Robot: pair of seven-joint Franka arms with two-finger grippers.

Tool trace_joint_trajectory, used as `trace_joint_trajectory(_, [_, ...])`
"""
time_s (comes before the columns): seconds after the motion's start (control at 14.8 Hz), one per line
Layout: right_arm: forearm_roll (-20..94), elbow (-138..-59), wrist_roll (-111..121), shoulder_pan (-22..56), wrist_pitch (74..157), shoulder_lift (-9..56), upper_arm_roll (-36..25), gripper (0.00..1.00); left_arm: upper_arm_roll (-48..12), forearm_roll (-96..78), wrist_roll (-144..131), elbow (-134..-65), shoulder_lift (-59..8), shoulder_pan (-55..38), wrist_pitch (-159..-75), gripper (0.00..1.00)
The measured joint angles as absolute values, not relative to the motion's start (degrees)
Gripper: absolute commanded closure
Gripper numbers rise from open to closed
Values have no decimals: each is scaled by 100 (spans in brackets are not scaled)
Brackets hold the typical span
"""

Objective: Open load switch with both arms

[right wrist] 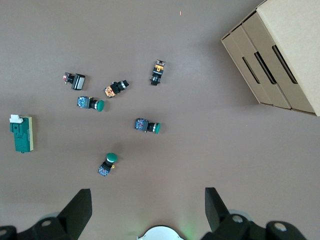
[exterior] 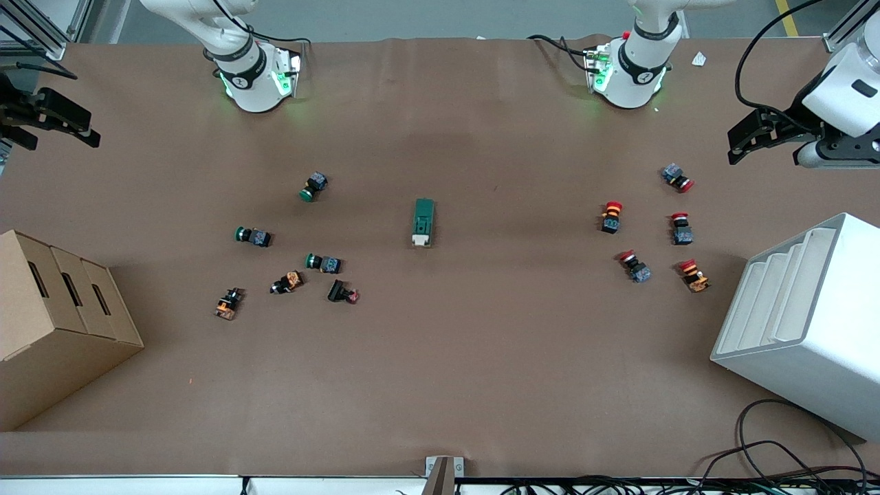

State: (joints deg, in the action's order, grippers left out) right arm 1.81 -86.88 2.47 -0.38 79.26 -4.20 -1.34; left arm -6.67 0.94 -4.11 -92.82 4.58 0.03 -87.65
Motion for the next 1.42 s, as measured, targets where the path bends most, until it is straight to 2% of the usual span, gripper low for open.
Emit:
trace_joint_trajectory(0.41, [113,-8688,275,-38,7927,-420,-133,0,-798,94,-408,-9029,335,-69,-8754,0])
trace_joint_trajectory(0.95, [118,-8693,275,-42,7843,-420,-142,0,-1855,38,-853,-8867,66,-301,-8706,0])
trace_joint_trajectory(1.22, [141,-8693,275,-42,7845,-420,-144,0,-2557,46,-2461,-8913,-223,-630,-9218,0])
trace_joint_trajectory(1.42, [155,-8693,275,-43,7845,-420,-144,0,-2730,449,-3870,-8962,-579,-1285,-9567,0])
